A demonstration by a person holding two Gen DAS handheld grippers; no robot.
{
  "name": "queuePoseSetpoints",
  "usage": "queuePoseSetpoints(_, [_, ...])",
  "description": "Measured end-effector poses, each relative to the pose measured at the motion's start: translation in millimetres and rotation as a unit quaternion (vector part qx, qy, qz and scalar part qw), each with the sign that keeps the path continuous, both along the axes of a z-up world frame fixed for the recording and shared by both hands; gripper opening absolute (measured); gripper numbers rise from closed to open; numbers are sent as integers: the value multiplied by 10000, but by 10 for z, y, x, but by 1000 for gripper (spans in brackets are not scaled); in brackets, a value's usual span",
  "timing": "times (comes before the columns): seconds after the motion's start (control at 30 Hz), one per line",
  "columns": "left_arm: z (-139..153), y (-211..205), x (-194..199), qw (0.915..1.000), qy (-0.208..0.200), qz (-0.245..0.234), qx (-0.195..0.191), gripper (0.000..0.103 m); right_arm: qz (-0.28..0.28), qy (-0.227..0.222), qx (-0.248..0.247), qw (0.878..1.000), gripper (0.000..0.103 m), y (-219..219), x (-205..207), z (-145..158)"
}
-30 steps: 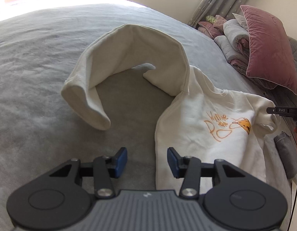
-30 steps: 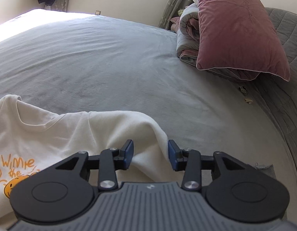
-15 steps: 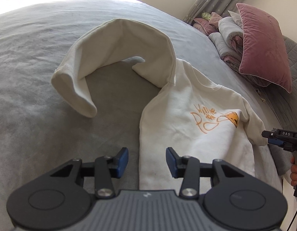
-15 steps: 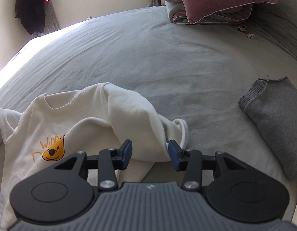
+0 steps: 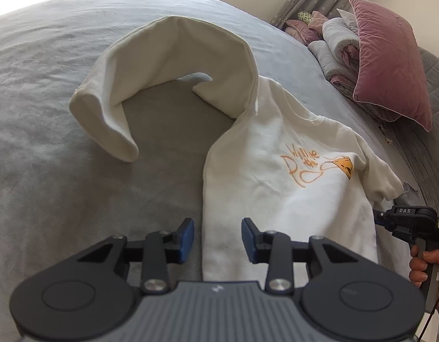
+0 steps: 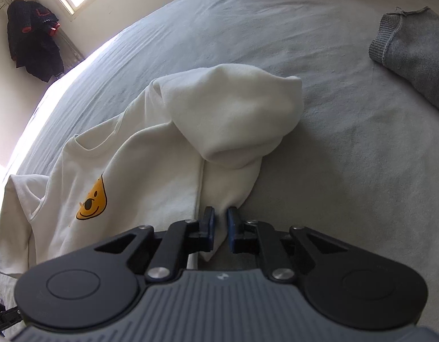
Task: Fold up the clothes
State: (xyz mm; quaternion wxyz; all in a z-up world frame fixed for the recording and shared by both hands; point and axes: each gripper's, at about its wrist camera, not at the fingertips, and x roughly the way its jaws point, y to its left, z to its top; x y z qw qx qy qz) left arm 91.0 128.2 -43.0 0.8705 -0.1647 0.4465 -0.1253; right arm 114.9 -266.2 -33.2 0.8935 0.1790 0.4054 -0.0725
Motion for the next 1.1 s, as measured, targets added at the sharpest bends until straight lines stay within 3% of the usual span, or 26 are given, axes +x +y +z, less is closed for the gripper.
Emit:
queuePoseSetpoints(0.17, [-6, -1, 12, 10000, 16, 1, 6, 37, -101, -149, -482, 9987, 1, 44, 31, 66])
queuePoseSetpoints(0.47, [-3, -1, -8, 9999, 42, -77, 125, 28, -384, -192, -591, 9973, 2, -223, -172, 260])
queuePoseSetpoints(0.63, [-14, 34, -49, 9998, 150, -122, 86, 28, -540, -216, -652, 9962, 21, -372, -285, 368])
queuePoseSetpoints(0.67, [-15, 46, -61, 9998, 176, -122, 59, 28, -572, -221, -664, 9959, 27, -401, -307, 389])
queuePoseSetpoints(0.7, [-16, 57, -80, 9997, 204, -120, 26, 28, -603, -225, -677, 9956, 44, -431, -330, 411])
queuePoseSetpoints(0.73, [-16, 68, -102, 9997, 228, -120, -8, 28, -580, -213, -587, 9964, 50, -407, -381, 402])
queuePoseSetpoints(0.9, [-35, 124, -255, 9989, 357, -174, -230, 28, -285, -89, 199, 9994, 50, -112, -729, 258])
queuePoseSetpoints(1.1, [-108, 254, -468, 9952, 583, -224, -758, 28, 72, 60, 1141, 9934, 50, 243, -1148, 85])
